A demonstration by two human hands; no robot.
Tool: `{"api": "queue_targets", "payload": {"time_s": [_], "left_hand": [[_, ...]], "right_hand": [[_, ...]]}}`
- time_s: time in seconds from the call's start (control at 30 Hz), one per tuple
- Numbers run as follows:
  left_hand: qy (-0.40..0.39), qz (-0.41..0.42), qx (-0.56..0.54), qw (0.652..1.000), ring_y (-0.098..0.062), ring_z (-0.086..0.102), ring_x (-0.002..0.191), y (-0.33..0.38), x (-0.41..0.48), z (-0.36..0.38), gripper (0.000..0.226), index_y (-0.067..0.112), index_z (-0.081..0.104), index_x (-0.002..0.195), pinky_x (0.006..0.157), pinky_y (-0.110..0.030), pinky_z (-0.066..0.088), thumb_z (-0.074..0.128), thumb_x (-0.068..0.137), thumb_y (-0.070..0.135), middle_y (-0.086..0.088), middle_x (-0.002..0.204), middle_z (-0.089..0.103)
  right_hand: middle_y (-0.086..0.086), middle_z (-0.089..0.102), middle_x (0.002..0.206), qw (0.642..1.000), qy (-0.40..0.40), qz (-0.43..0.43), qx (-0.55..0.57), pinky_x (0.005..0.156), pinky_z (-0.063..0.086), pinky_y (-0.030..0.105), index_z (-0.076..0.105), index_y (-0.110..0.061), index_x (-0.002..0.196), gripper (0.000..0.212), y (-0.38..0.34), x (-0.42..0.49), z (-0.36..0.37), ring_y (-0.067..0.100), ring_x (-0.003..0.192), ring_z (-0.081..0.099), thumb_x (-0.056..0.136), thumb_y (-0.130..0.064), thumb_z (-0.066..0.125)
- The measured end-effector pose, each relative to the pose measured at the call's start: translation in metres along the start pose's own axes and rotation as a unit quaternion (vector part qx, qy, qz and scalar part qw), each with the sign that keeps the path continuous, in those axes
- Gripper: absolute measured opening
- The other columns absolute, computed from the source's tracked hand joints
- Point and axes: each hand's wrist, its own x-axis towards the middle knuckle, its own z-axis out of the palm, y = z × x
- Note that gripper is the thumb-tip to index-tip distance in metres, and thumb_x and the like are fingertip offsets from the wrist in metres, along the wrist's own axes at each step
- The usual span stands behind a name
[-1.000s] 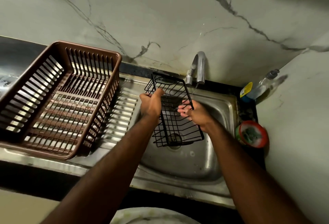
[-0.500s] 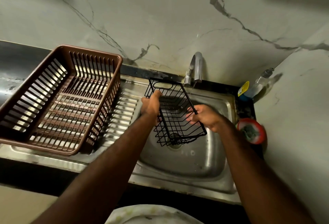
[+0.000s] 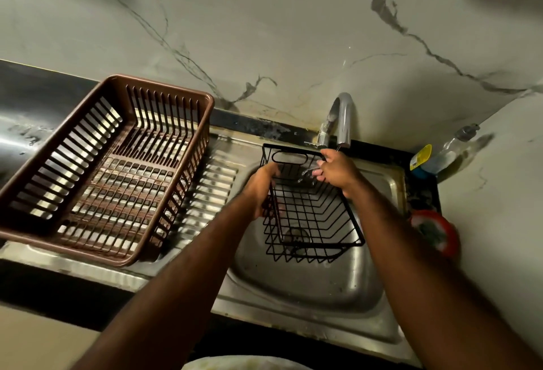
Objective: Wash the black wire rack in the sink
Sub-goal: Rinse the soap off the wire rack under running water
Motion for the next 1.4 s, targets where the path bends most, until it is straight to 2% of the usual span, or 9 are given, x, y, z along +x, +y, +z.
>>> {"api": "queue_targets", "payload": {"time_s": [0.2,0.4,0.67,0.8,0.87,1.0,1.1,1.27,1.4], "left_hand": [[-0.051,-0.038,0.000,0.998,-0.029,0.054,0.081,0.006,0.009,-0.019,0.024,0.014,0.051,0.096,0.072,-0.038,0.049,0.042,0.097,0.036,-0.013,0.098,0.053],[-0.021,-0.017,-0.040,0.999,-0.028,0.054,0.080,0.011,0.021,-0.020,0.021,0.015,0.050,0.094,0.070,-0.040,0.051,0.043,0.097,0.035,-0.011,0.097,0.053],[0.002,-0.044,-0.063,0.997,-0.028,0.056,0.079,0.000,0.027,-0.026,0.024,0.014,0.050,0.101,0.069,-0.039,0.053,0.048,0.093,0.036,-0.014,0.104,0.053],[0.034,-0.042,-0.109,0.993,-0.037,0.063,0.092,-0.006,0.032,-0.031,0.068,0.012,0.049,0.133,0.063,-0.048,0.058,0.060,0.072,0.037,-0.022,0.121,0.060],[0.028,-0.038,-0.111,0.993,-0.037,0.064,0.092,-0.006,0.031,-0.031,0.070,0.016,0.046,0.135,0.063,-0.047,0.058,0.061,0.070,0.037,-0.022,0.121,0.060],[-0.007,-0.028,-0.076,0.997,-0.026,0.059,0.075,-0.011,0.030,-0.028,0.023,0.012,0.054,0.100,0.060,-0.033,0.055,0.047,0.094,0.033,-0.012,0.089,0.060],[-0.019,-0.022,-0.057,0.998,-0.025,0.057,0.072,-0.017,0.028,-0.024,0.022,0.014,0.054,0.093,0.060,-0.032,0.051,0.051,0.090,0.036,-0.012,0.087,0.057],[-0.027,-0.042,-0.048,0.998,-0.033,0.057,0.085,-0.026,0.033,-0.021,0.024,0.019,0.053,0.102,0.071,-0.041,0.053,0.050,0.086,0.037,-0.017,0.102,0.056],[0.016,-0.060,-0.067,0.996,-0.027,0.053,0.063,-0.024,0.038,-0.021,0.018,0.015,0.049,0.082,0.057,-0.034,0.046,0.050,0.088,0.032,-0.012,0.078,0.053]], "right_hand": [[0.006,0.068,0.077,0.998,0.013,-0.001,-0.053,0.045,0.047,0.020,0.066,-0.005,0.109,0.019,-0.011,0.014,-0.010,0.010,0.048,0.062,0.103,-0.013,0.050],[-0.002,0.057,0.087,0.988,-0.008,0.065,0.140,0.053,0.040,0.016,0.074,-0.021,0.099,0.032,-0.023,0.014,-0.006,0.006,0.068,0.047,0.092,0.000,0.049],[0.014,0.058,0.119,0.969,-0.048,0.125,0.206,0.055,0.045,0.020,0.050,-0.020,0.144,0.082,-0.016,-0.001,0.013,0.011,0.088,0.055,0.075,0.022,0.036],[0.008,0.051,0.143,0.955,-0.075,0.126,0.258,0.062,0.046,0.019,0.035,-0.023,0.154,0.091,-0.008,-0.013,0.011,0.016,0.115,0.055,0.075,0.024,0.036],[0.000,0.043,0.151,0.957,-0.085,0.123,0.249,0.075,0.050,0.021,0.031,-0.027,0.155,0.092,0.001,-0.014,0.013,0.020,0.134,0.047,0.076,0.021,0.039],[-0.001,0.043,0.154,0.967,-0.074,0.128,0.205,0.116,0.035,0.042,0.035,-0.023,0.152,0.082,0.005,-0.014,0.010,0.018,0.137,0.044,0.078,-0.001,0.060],[0.008,0.058,0.131,0.972,0.005,0.129,0.196,0.100,0.043,0.032,0.059,-0.011,0.129,0.043,-0.009,-0.013,0.006,0.018,0.116,0.052,0.088,0.002,0.058],[0.014,0.060,0.124,0.962,0.041,0.112,0.244,0.089,0.041,0.029,0.066,-0.019,0.112,0.060,-0.030,-0.004,0.011,0.023,0.117,0.054,0.055,-0.004,0.055],[0.012,0.060,0.127,0.944,0.024,0.127,0.304,0.095,0.040,0.031,0.065,-0.022,0.102,0.052,-0.039,0.002,0.020,0.024,0.116,0.053,0.054,-0.007,0.053]]}}
